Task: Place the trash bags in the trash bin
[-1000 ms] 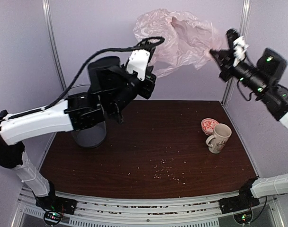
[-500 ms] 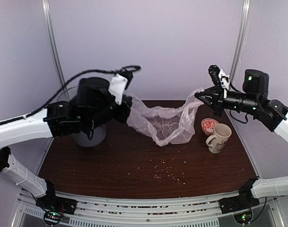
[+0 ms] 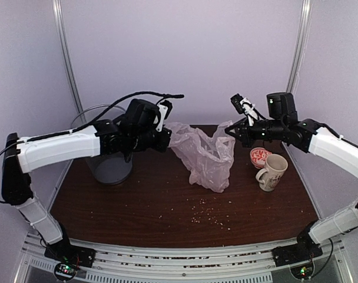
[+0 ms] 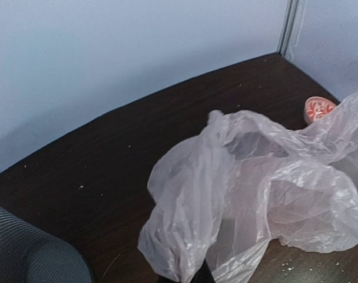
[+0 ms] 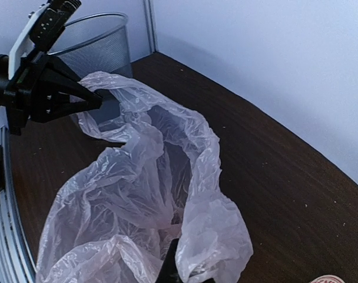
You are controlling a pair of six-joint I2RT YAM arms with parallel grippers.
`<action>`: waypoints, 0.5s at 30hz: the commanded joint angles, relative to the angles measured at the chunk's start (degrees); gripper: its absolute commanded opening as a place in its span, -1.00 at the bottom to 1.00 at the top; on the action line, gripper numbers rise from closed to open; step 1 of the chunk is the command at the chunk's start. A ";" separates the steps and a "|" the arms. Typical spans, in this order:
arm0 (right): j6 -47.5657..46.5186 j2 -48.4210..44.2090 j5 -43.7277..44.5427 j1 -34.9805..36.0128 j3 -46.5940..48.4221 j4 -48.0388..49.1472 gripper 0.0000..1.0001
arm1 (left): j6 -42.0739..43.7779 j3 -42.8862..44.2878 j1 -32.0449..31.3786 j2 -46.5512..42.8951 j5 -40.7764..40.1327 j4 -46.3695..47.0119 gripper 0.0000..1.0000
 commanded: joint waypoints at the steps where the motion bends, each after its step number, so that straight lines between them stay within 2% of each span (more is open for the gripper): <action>1: 0.84 11.59 8.35 -3.83 13.75 0.92 -1.00 | 0.21 21.19 6.50 8.68 5.21 -4.45 -1.00; 2: 2.16 14.38 6.97 -5.52 20.28 -1.51 -1.00 | 1.54 26.44 7.17 10.99 4.48 -7.62 -1.00; 3: 3.56 16.95 5.26 -7.32 28.43 -4.22 -1.00 | 3.56 37.50 7.31 12.72 3.20 -10.44 -1.00; 4: 4.33 18.65 4.46 -7.84 38.96 -6.72 -1.00 | 5.69 45.46 7.26 13.96 2.77 -13.11 -1.00; 5: 4.40 19.25 4.40 -7.68 45.48 -8.44 -1.00 | 7.43 52.86 7.18 14.55 3.08 -14.77 -1.00; 7: 3.18 17.59 4.50 -6.31 54.25 -8.02 -1.00 | 12.43 61.15 5.66 12.92 4.06 -14.03 -1.00; 8: 1.72 15.04 4.00 -5.38 54.85 -6.09 -1.00 | 16.01 61.48 3.97 10.38 3.97 -11.43 -1.00; 10: -1.90 8.14 0.19 -3.71 51.36 -1.37 -1.00 | 25.97 52.70 -2.41 2.90 2.36 0.50 -1.00; 12: -2.82 1.04 -5.93 -3.36 42.64 2.33 -1.00 | 34.21 35.04 -8.15 -6.52 2.59 13.30 -1.00; 13: -3.83 -0.01 -8.09 -3.35 40.98 -0.05 -1.00 | 34.54 26.03 -8.74 -10.26 3.07 18.86 -1.00; 15: -5.81 -1.85 -8.04 -3.22 30.85 0.83 -1.00 | 32.82 10.94 -7.92 -13.82 -2.04 26.08 -1.00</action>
